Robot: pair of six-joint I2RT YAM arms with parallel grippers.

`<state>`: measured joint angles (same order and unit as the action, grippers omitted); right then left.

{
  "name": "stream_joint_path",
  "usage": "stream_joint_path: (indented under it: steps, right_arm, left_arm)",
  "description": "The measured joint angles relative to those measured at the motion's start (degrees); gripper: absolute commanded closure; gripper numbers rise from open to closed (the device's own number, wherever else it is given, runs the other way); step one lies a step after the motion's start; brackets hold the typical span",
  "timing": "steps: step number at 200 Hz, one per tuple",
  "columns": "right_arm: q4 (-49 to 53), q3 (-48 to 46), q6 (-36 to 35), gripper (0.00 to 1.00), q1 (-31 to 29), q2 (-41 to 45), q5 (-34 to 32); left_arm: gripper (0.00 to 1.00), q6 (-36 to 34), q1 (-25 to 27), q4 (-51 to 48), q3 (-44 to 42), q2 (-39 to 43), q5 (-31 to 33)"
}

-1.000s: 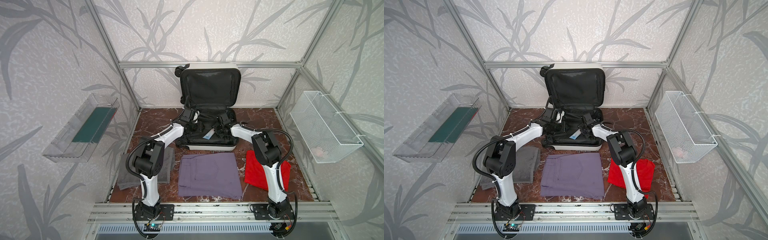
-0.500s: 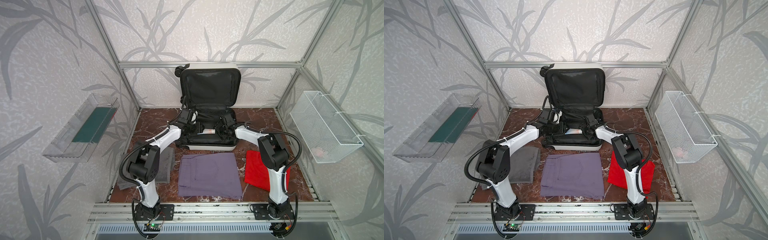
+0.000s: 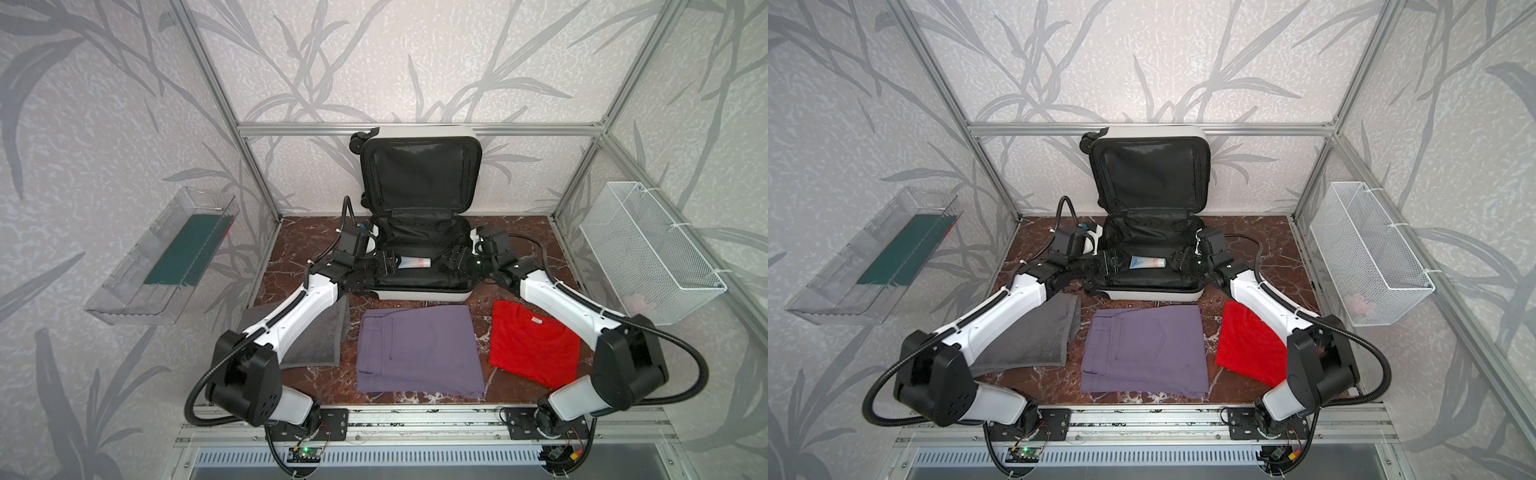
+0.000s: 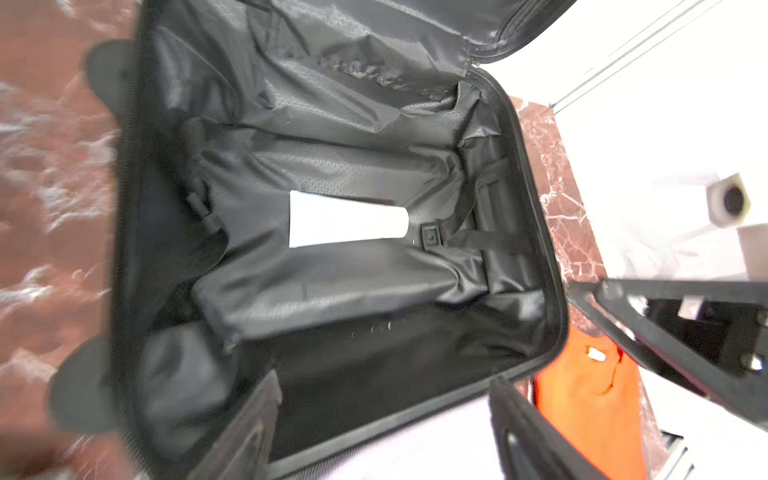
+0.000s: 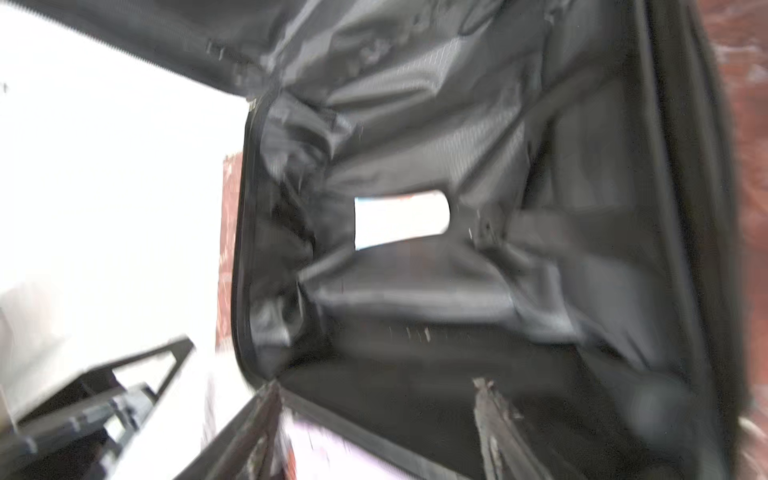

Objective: Pack the luggage
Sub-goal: 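Lower both grippers to the lavender jeans' edges nearest each gripper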

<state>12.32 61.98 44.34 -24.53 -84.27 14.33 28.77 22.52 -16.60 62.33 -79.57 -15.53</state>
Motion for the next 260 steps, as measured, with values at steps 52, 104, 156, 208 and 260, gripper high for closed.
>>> stream_joint_path:
  steps: [52, 104, 156, 208, 260]
  right_arm:
    - [7.5, -16.3, -8.0, 0.26, 0.0, 14.7, 1.3]
    - [10.8, -22.5, -10.8, 0.27, 0.0, 15.6, 1.5]
    - [10.7, -22.5, -12.9, 0.28, 0.0, 10.8, 2.3]
    - [9.1, -22.9, -13.2, 0.27, 0.0, 7.7, 2.2]
    - [6.1, -24.6, -13.1, 0.28, 0.0, 3.7, 2.3]
  left_arm:
    - [0.05, 5.4, 0.0, -4.3, -14.8, 16.4, 2.1]
    - [0.05, 12.0, 0.1, -4.6, -28.0, 21.8, 1.9]
    - [0.05, 14.7, 0.3, -3.3, -32.2, 21.9, 2.1]
    - [0.06, 15.9, 0.3, -1.7, -35.2, 20.6, 1.9]
    - [0.05, 16.3, 0.3, 1.0, -37.5, 17.8, 0.9]
